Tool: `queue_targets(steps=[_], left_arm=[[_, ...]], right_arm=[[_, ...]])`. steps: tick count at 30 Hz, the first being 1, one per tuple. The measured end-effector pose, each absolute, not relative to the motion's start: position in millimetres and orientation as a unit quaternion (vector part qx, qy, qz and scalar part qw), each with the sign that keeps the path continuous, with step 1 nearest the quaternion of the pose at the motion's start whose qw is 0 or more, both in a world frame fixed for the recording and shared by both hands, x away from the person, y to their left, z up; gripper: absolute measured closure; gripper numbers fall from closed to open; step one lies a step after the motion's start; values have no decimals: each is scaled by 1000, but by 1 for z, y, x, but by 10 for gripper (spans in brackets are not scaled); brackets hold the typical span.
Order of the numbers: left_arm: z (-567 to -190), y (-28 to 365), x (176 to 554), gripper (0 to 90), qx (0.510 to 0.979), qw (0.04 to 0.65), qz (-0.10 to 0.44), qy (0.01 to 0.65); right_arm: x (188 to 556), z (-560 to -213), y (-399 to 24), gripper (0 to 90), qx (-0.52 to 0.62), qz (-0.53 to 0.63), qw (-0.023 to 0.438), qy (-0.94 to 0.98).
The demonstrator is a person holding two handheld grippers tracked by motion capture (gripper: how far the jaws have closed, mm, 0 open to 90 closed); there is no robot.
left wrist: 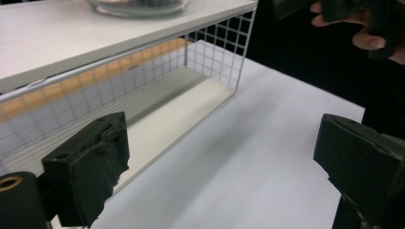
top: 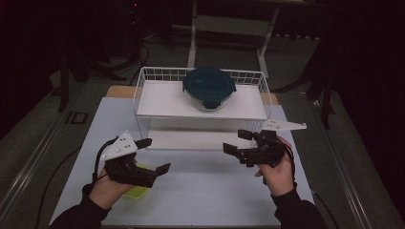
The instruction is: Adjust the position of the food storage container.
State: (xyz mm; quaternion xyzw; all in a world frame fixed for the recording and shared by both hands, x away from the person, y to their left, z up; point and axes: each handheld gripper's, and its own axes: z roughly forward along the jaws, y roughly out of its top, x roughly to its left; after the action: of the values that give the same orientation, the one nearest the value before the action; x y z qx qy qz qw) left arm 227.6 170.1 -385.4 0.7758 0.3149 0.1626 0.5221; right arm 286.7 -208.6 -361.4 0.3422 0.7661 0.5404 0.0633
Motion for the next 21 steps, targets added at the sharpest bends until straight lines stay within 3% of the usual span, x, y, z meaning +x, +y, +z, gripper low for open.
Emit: queue_targets(steps=[17, 21], left_arm=[[-409, 222, 210, 332, 785, 485, 169, 346], [-413, 233, 205, 462, 784, 481, 171, 354]], right_arm=[[258, -388, -233, 150, 347, 545, 82, 759], [254, -392, -238, 150, 352, 547, 84, 755]])
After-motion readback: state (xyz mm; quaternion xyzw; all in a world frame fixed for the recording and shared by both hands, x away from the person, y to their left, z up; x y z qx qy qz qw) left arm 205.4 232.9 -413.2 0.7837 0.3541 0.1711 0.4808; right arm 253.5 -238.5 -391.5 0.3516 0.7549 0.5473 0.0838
